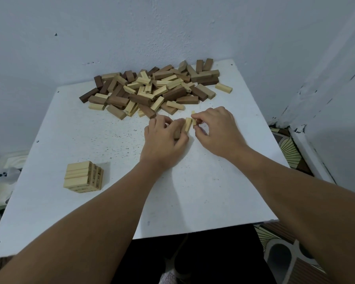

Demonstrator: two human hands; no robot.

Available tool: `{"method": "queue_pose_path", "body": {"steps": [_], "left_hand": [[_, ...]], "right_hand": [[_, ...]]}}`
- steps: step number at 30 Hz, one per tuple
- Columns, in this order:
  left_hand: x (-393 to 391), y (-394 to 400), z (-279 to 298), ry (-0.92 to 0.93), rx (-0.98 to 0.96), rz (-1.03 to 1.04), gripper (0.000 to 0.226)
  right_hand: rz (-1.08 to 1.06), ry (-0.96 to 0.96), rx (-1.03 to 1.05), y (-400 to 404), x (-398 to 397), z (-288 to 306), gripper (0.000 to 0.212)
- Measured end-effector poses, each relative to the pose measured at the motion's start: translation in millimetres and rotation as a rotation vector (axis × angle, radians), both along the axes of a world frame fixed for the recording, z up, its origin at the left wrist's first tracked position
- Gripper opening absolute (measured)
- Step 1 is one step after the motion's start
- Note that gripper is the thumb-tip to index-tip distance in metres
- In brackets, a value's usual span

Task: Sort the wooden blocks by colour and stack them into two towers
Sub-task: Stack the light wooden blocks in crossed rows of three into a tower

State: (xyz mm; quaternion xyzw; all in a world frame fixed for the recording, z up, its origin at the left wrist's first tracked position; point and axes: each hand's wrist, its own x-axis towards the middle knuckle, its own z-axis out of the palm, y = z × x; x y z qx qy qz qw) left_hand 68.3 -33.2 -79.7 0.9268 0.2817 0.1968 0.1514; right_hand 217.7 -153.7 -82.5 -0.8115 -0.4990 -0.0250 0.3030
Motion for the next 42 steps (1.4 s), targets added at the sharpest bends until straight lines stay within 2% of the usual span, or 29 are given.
{"method": "queue_pose_path", "body": {"steps": [3, 12, 14, 17, 19, 24, 27, 30, 36, 42], "left_hand": [[0, 1, -2, -0.003, 0.022, -0.024, 0.056], [-6, -1, -4, -0.004, 0.070, -0.074, 0.046], [-13, -3, -1, 0.040, 0.086, -0.104, 0.045], [-35, -9, 7, 0.105, 0.101, -0.178, 0.045], [-54, -18, 11, 0.138, 0.059, -0.224, 0.044], [-97, -46, 15, 0.092, -0.074, -0.247, 0.055], [-111, -53, 12, 0.078, -0.255, -0.234, 0.075], [-112, -52, 16, 0.070, -0.335, -0.201, 0.089], [-109, -43, 14, 0.059, -0.378, -0.160, 0.060], [-100, -34, 20, 0.044, -0.518, -0.106, 0.054]], "right_hand": [[-0.014, 0.030, 0.039, -1, 2, -1, 0.026], [0.041, 0.105, -0.011, -9, -1, 5, 0.026], [0.063, 0.105, -0.047, -19, -3, 10, 0.031], [0.124, 0.177, -0.134, -38, -14, 17, 0.052], [0.162, 0.217, -0.158, -51, -27, 20, 0.063], [0.257, 0.224, -0.154, -68, -64, 17, 0.066], [0.236, 0.261, -0.081, -74, -78, 8, 0.070], [0.174, 0.264, -0.059, -75, -81, 3, 0.071], [0.072, 0.323, 0.012, -74, -83, 5, 0.061], [0.094, 0.233, -0.023, -72, -84, 0, 0.061]]}}
